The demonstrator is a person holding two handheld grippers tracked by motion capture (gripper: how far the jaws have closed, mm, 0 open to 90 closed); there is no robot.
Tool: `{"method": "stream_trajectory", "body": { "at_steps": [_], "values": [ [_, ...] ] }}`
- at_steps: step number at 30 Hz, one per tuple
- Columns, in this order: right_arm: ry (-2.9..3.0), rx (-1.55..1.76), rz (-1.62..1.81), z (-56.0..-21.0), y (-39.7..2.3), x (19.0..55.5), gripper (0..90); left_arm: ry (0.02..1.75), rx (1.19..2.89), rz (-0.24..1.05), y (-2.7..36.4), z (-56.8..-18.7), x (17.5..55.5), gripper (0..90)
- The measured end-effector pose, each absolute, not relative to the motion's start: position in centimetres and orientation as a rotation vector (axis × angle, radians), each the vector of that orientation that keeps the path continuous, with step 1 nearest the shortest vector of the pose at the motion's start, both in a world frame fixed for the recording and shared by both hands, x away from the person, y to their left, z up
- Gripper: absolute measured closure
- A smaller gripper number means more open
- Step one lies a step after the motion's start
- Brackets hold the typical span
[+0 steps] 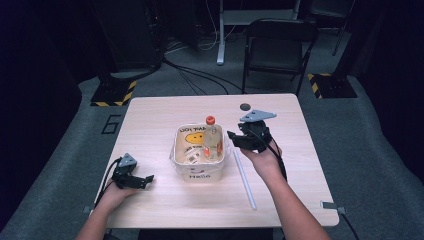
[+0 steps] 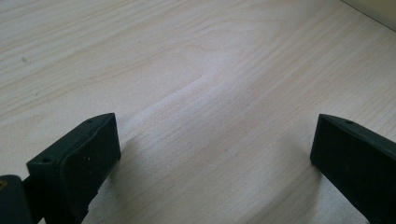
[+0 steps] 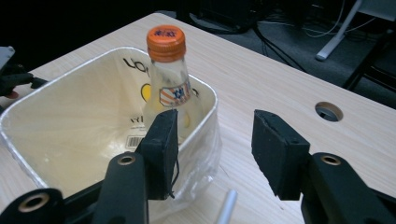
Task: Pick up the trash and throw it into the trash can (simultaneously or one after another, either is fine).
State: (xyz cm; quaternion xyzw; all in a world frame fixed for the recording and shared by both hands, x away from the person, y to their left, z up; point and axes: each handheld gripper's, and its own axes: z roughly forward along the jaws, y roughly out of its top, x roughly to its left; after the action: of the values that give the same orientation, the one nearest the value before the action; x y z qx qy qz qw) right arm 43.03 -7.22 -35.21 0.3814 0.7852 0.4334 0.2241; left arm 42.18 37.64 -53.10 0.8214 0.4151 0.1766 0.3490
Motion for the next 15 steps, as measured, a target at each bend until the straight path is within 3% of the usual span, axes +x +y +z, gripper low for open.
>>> {"method": "stream_trajectory", "body": {
  "at_steps": [15],
  "values": [
    [2.117,1.165,1.203,-38.0,-9.9,41.0,53.5,1.075,2.128,0.46,37.6,-53.1,42.2,1.4]
  ]
}}
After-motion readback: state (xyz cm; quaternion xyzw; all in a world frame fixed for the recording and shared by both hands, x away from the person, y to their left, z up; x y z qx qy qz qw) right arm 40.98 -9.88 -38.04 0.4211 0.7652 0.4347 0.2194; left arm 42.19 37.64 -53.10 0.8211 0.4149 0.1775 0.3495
